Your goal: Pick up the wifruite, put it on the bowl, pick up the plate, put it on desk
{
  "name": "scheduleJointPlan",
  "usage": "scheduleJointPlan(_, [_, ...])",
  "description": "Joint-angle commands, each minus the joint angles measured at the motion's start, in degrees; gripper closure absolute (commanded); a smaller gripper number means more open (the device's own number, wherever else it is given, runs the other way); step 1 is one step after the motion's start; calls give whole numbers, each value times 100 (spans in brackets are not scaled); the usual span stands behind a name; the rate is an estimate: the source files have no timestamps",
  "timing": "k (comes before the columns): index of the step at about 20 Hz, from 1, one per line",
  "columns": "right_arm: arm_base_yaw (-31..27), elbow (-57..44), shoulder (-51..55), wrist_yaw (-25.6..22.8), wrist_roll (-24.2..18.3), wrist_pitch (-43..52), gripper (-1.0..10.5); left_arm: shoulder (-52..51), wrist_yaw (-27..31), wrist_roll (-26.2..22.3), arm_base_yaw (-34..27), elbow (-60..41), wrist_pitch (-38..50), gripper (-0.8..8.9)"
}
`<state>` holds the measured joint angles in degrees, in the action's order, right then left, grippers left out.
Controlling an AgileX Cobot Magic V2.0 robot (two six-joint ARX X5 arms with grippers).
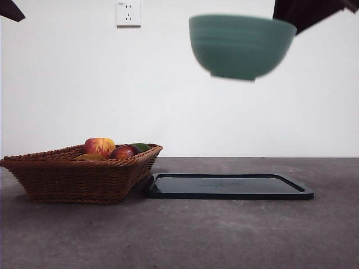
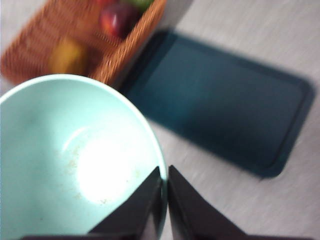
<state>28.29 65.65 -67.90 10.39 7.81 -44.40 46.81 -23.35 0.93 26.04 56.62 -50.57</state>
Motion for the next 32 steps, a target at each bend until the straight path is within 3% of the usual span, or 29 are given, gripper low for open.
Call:
scheduleJointPlan(1, [186, -354, 22, -13, 92, 219, 935, 35, -33, -52, 28, 107, 61, 411])
scheduleJointPlan(9, [682, -1884, -195, -39, 597, 1585, 935, 35, -33, -52, 28, 107, 55, 411])
scheduleJointPlan(24, [970, -2129, -1298, -343, 682, 2234, 930, 33, -33, -52, 28, 107, 39, 411])
scheduleJointPlan(25, [973, -2129, -1294, -345, 702, 2232, 902, 33, -33, -52, 28, 107, 39, 411])
scheduleJointPlan(28, [997, -2129, -1248, -417, 741, 2229, 674, 33, -33, -52, 28, 107, 39, 411])
scheduleJointPlan(32, [999, -2103, -855, -448, 743, 2197, 667, 35, -31, -52, 28, 107, 42, 411])
